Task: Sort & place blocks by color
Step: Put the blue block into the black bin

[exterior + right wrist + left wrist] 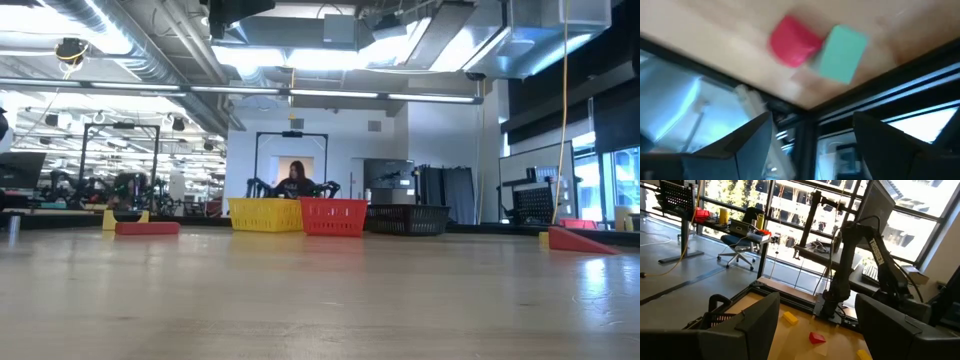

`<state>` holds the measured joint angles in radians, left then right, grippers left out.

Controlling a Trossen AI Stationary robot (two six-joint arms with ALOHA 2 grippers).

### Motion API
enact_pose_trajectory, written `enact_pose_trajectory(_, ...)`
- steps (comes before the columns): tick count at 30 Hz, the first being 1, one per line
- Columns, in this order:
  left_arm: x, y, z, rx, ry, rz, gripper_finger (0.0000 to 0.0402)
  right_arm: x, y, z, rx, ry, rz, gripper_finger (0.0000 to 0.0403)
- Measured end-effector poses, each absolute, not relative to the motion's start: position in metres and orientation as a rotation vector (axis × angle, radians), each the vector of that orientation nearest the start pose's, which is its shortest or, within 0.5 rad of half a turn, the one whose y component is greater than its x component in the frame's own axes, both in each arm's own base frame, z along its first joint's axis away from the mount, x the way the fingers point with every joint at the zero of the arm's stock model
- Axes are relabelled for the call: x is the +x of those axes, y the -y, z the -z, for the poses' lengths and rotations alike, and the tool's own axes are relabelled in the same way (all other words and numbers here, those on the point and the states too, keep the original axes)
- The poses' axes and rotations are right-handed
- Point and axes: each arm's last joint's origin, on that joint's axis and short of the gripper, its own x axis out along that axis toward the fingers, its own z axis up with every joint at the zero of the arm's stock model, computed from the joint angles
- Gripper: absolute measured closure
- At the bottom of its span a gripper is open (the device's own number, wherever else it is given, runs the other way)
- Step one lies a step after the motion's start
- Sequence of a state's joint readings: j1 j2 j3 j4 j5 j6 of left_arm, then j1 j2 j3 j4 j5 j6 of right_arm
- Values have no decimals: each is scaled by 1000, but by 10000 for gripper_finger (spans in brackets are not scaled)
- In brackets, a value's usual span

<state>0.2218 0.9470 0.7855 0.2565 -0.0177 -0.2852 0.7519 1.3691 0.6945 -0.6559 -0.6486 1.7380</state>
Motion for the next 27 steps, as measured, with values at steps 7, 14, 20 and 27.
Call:
enact_pose_trajectory(7, 208, -48, -347, -274, 130, -242, 150, 152, -168, -145, 1005, -2008, 367, 127)
enact_pose_trajectory(14, 208, -48, -347, -268, 129, -244, 150, 154, -169, -128, 931, -2045, 392, 127)
enact_pose_trajectory(20, 208, -48, -347, -268, 130, -243, 150, 155, -171, -120, 918, -2060, 410, 127)
enact_pose_trajectory(27, 208, -48, -347, -268, 130, -244, 150, 152, -178, -110, 884, -2084, 408, 127)
